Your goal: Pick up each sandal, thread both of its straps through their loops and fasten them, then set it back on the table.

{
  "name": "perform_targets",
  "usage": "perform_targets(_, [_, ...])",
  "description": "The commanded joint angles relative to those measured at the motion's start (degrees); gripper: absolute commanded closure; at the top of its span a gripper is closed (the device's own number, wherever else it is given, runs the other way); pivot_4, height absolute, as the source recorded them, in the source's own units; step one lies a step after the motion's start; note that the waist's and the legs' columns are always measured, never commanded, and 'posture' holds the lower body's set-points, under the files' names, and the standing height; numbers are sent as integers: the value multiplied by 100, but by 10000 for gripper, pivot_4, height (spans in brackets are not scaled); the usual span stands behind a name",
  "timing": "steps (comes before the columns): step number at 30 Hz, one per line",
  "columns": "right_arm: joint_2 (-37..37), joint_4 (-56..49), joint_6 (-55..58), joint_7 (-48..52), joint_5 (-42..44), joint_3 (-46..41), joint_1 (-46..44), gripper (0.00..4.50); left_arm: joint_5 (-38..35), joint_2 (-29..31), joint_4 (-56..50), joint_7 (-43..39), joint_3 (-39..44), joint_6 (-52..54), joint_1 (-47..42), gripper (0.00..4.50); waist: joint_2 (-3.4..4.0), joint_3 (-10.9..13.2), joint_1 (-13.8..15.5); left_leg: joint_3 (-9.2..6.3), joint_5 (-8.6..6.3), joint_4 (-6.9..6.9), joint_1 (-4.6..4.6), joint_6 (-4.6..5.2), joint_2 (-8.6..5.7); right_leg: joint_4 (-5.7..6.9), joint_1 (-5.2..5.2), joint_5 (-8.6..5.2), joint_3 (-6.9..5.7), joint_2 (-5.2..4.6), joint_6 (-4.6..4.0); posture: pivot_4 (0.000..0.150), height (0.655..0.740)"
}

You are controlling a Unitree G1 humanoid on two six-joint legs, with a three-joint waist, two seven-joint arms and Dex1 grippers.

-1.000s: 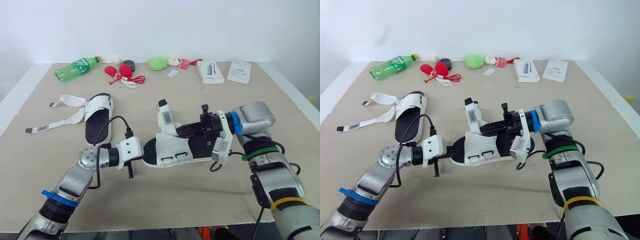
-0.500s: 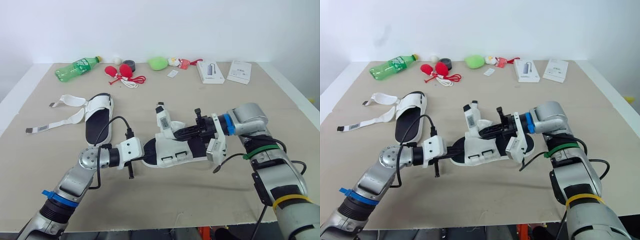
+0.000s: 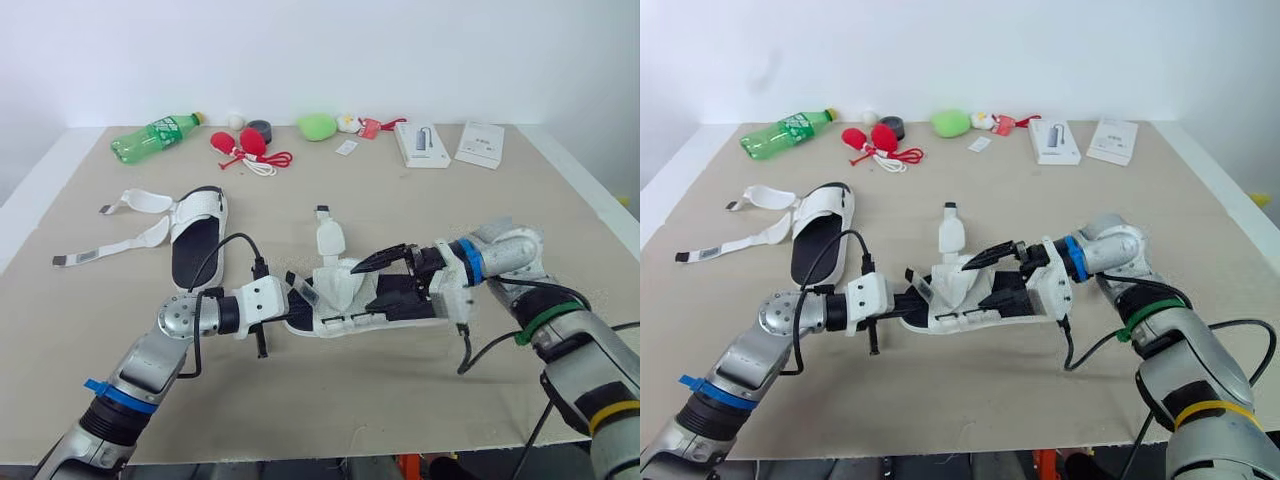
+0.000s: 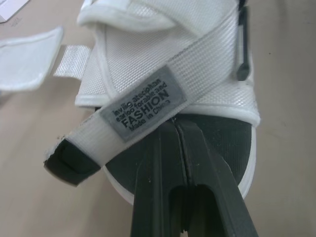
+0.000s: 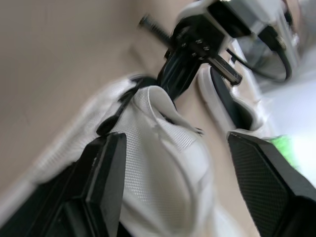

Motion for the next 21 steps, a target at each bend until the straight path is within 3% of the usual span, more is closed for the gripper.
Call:
perform_targets(1, [-599, -1634, 3285, -495, 792, -475, -82, 9144, 17, 48, 40, -36, 14, -58, -36, 45000, 1, 0, 7, 0, 0, 0, -1, 0, 0, 0, -4, 0, 0, 0, 0, 1500, 7400])
perform_targets(3, [-832, -2516, 4911, -997, 1086, -517, -140, 9144, 14, 26, 64, -41, -2, -53, -57, 45000, 3, -1, 6, 1, 0, 0, -2, -1, 2, 4, -8, -1, 0, 0, -3, 1500, 7400])
perform_targets(7, [-918, -3484, 6771, -1489, 992, -667, -271, 9144, 2, -1, 112, -74, -26, -69, -101, 45000, 3, -4, 4, 8, -1, -1, -5, -1, 8, 6, -21, -3, 0, -1, -12, 1500, 7400])
perform_targets(10, [-595, -3824, 8077, -2107, 891, -689, -566, 9144, -1, -40, 151, -84, -39, -80, -137, 45000, 2, -4, -3, 23, -1, 1, -15, -1, 6, 6, -34, -1, 1, -14, -14, 1500, 7400])
perform_targets(16, [287, -3546, 9564, -2780, 55, -431, -865, 9144, -71, -153, 173, -99, -6, -175, -169, 45000, 1, -5, 3, 21, -1, 1, -25, -1, 10, 6, -47, 2, -2, -3, -15, 1500, 7400])
perform_targets(21, [801, -3105, 10163, -2678, -567, -248, -1093, 9144, -78, -204, 188, -76, 22, -267, -175, 45000, 1, -4, 8, 15, -1, 3, -43, 0, 10, 6, -55, 2, -3, 3, -6, 1500, 7400])
